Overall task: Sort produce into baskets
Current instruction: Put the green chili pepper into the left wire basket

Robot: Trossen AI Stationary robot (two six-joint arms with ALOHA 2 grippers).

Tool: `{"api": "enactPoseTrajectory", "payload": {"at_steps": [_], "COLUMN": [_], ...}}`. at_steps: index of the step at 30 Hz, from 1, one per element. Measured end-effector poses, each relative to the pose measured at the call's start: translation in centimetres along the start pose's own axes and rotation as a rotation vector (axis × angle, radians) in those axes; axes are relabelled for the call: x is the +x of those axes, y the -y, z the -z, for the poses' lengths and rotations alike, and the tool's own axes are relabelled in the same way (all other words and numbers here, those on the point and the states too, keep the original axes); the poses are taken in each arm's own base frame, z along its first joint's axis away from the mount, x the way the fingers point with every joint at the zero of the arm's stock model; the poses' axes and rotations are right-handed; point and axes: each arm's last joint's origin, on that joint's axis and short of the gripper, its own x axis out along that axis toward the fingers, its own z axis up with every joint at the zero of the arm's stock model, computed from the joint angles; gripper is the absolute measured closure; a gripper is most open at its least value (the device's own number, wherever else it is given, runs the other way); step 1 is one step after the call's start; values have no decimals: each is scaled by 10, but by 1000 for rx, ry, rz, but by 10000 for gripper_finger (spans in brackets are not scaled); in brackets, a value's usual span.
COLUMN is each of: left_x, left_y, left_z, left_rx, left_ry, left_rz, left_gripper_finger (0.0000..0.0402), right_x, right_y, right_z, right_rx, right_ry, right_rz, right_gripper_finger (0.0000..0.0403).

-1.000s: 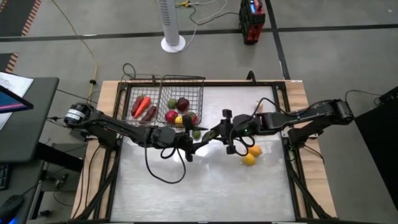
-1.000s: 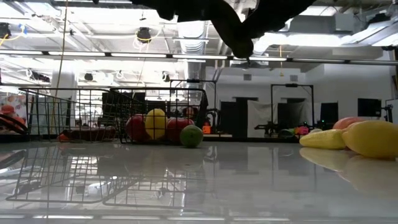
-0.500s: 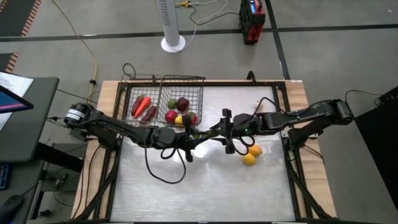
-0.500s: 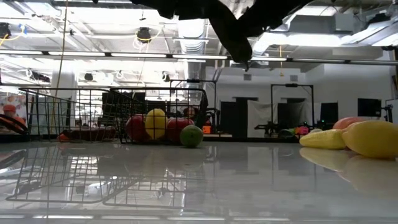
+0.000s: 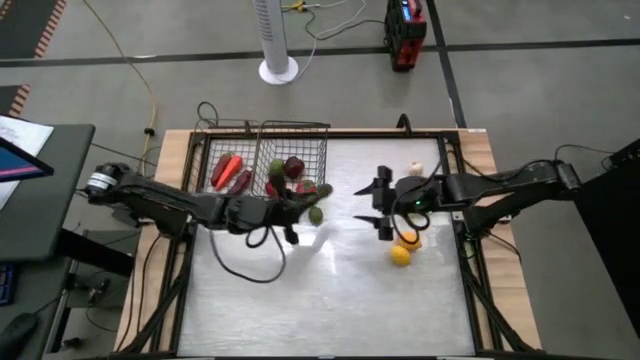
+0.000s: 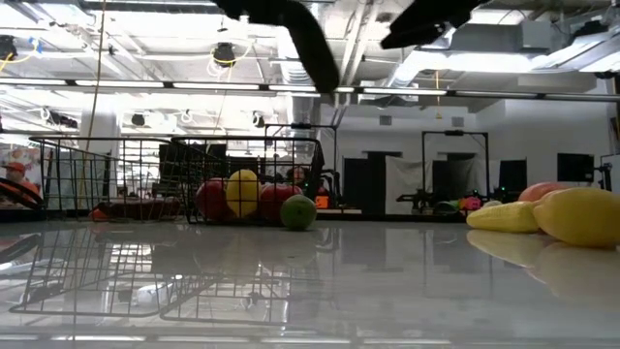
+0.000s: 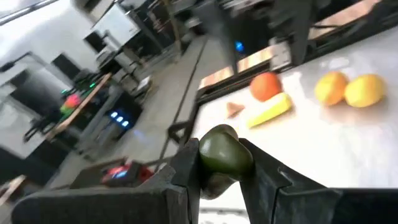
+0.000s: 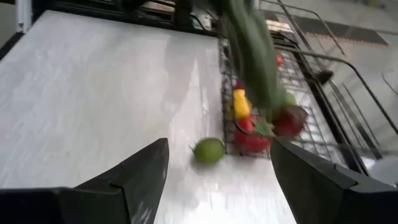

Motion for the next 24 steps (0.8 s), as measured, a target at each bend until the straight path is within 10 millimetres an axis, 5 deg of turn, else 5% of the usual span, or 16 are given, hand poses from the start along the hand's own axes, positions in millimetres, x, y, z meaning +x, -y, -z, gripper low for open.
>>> {"api": "enactPoseTrajectory", "payload": {"at_steps": [6,14,19,24], "left_x": [-36,-77,-84,-84], "left_y": [-41,-81,-92,-98], "left_z": [12,56,76,83], "left_rx": [-54,-319,-463,-475], "left_ry": [-191,-462,-553,-607], "left_rz": [-193,-568,-646,-671], "left_gripper_finger": [325,323,312,243], "right_x": [-16,-1,12,18], "right_y": [4,0,-3,-5], "right_z": [4,9,11,13], "right_rx": [61,53,39,35], "right_ry": [-34,-88,-110,-129], "right_rz": [3,3,1,-1], "right_gripper_finger": [92,92,92,92]}}
